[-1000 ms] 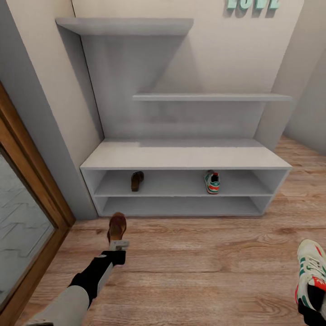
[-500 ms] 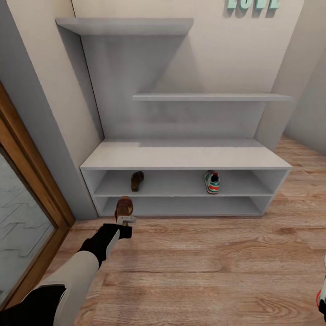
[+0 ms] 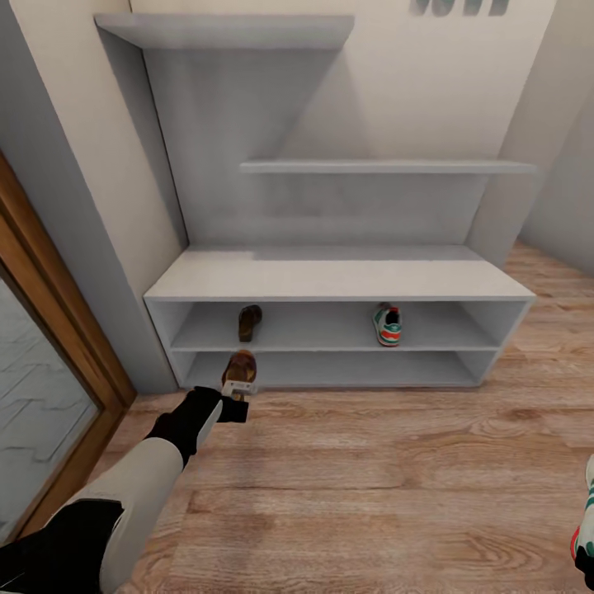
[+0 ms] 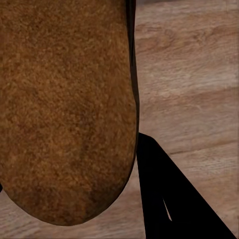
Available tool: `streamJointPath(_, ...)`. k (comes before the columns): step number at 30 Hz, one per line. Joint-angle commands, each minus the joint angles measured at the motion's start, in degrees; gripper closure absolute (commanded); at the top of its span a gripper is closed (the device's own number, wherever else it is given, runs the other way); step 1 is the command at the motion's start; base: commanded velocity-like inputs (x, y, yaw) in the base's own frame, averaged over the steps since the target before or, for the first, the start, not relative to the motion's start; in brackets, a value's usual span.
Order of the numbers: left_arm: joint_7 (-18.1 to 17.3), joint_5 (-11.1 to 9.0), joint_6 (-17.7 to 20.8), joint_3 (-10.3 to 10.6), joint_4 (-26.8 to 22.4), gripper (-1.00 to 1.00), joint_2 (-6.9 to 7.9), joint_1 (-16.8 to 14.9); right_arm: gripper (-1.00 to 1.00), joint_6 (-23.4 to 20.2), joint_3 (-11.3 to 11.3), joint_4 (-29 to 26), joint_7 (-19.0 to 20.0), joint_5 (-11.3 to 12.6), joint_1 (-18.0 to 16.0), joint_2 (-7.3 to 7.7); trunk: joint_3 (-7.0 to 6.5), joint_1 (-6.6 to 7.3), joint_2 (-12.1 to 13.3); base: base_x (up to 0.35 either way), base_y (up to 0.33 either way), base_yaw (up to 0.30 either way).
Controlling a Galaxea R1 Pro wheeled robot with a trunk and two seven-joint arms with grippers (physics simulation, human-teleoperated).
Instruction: Pick up the two gym shoes and the two sandals from the corridor floor and place them onto the hallstand (shoe rack) in the corridor, making sure they are on the rack and not on the floor. Arrange them so the two gym shoes are next to each other and the two sandals are next to each other.
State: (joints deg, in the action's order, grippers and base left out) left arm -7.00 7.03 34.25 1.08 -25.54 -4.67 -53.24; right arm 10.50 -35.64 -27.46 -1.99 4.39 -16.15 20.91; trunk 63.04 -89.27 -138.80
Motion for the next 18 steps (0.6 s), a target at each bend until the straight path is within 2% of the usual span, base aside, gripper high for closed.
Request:
streamJointPath(1, -0.51, 0.81, 0.28, 0.06, -0.12, 1.00, 0.01, -0.02, 1.00, 0.23, 0.00, 0.04, 0.06, 0.47, -0.03, 0.01, 0.32, -0.21, -0.44, 0.000, 0.000, 0.000)
streamJointPath(6, -0.35, 0.91, 0.22, 0.08, -0.18, 1.00, -0.03, -0.02, 1.00, 0.23, 0.01, 0.06, 0.06, 0.46, -0.02, 0.01, 1.68, -1.31, -2.44, 0.000, 0.000, 0.000)
streamJointPath(14, -0.17, 4.18, 0.22, 0.07, -1.35, 1.00, -0.26, 0.02, 1.00, 0.30, 0.09, 0.09, 0.06, 0.38, -0.02, -0.03, 2.18, -1.31, -2.44, 0.000, 0.000, 0.000)
streamJointPath(18, -0.02, 4.51, 0.17, 0.07, -1.50, 1.00, -0.25, 0.13, 1.00, 0.38, 0.13, 0.25, 0.12, 0.36, -0.02, -0.03, 2.21, -1.31, -2.44, 0.004, 0.000, 0.000)
